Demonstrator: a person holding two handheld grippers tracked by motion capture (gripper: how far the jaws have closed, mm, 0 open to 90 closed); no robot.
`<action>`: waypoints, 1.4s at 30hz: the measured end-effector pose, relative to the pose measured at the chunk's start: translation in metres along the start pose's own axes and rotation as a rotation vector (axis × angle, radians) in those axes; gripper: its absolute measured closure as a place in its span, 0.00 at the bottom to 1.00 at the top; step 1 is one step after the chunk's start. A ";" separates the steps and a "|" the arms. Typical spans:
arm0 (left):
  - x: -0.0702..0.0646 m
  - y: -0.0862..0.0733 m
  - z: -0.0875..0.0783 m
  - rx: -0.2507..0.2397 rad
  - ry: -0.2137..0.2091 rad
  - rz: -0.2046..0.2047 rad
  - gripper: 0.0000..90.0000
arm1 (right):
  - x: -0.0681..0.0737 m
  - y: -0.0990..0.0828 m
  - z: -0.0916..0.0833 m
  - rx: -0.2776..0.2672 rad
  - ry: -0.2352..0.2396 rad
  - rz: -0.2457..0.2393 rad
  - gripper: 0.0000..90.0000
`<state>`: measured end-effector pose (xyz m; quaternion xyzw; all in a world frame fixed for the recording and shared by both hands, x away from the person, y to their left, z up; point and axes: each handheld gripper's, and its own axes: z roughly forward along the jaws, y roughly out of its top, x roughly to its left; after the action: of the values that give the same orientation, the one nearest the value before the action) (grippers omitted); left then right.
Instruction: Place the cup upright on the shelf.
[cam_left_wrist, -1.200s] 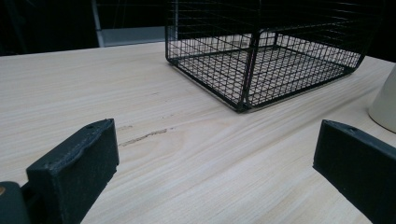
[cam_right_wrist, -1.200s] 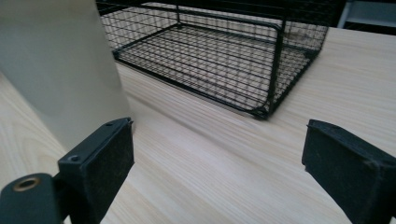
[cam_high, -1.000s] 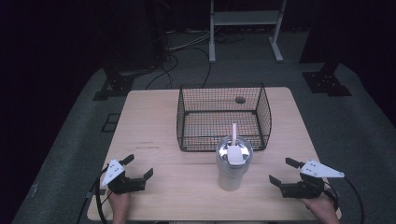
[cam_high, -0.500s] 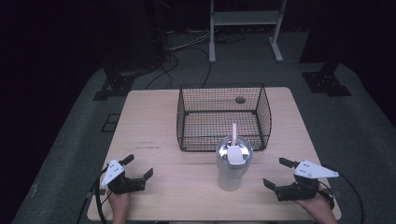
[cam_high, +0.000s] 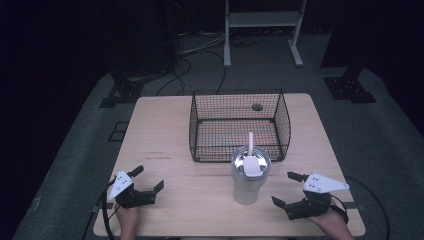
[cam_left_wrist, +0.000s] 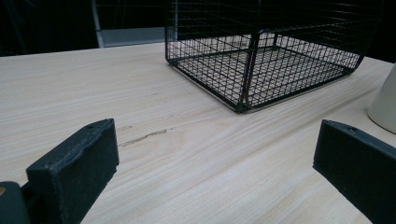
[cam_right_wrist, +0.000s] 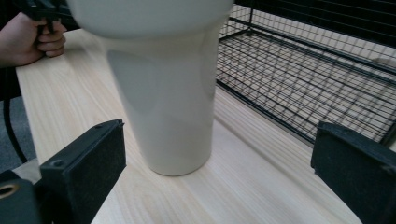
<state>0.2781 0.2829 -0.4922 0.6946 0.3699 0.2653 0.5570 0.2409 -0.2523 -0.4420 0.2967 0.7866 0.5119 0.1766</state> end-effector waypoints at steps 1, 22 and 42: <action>0.000 0.000 0.000 0.001 0.000 0.002 0.00 | 0.002 0.000 0.001 0.001 0.007 0.000 0.03; 0.000 0.000 0.000 -0.001 -0.001 0.000 0.00 | 0.020 0.013 0.022 0.007 0.094 -0.044 0.03; 0.000 0.000 0.000 -0.003 -0.002 -0.002 0.00 | 0.026 0.021 0.040 0.005 0.115 -0.045 0.03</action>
<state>0.2779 0.2831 -0.4921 0.6939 0.3696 0.2647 0.5585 0.2504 -0.2013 -0.4389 0.2493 0.8031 0.5223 0.1419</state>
